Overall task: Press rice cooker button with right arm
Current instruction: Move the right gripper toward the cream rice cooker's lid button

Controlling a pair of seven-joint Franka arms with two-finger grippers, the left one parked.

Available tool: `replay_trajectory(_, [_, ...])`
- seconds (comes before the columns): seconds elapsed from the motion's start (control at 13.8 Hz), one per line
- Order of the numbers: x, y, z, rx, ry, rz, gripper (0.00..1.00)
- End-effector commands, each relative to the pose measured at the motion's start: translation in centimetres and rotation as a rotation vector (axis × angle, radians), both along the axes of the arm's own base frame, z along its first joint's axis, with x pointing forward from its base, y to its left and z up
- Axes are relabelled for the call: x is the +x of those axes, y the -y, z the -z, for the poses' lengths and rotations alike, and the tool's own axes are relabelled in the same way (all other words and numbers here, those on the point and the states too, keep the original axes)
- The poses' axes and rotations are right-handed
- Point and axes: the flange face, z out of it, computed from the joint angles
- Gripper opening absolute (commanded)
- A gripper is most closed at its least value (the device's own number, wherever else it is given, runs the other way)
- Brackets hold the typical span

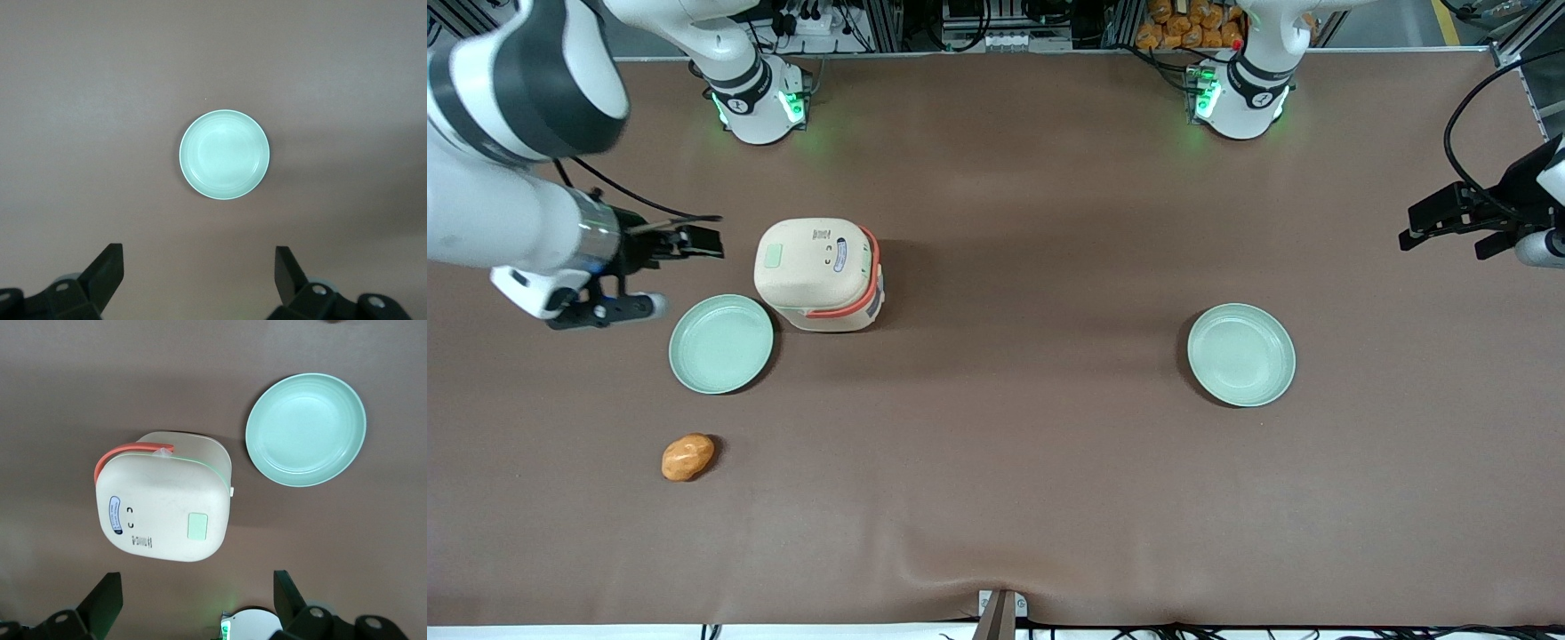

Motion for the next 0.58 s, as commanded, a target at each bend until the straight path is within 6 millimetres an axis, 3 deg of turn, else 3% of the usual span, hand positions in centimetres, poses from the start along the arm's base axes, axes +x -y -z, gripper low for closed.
replay_trajectory(0.0, [-0.3,-0.6,2.6,-0.002,-0.008,0.003,0.95])
replay_trajectory(0.15, [-0.9,-1.0,4.0,-0.007,-0.041,-0.004,0.5])
replay_trajectory(0.22, [-1.3,-1.1,5.0,-0.012,-0.067,-0.006,0.36])
replay_trajectory(0.29, [-1.7,-1.1,6.1,-0.017,-0.095,0.002,0.23])
replay_trajectory(0.51, [-3.3,-1.3,9.6,-0.03,-0.186,-0.003,0.01])
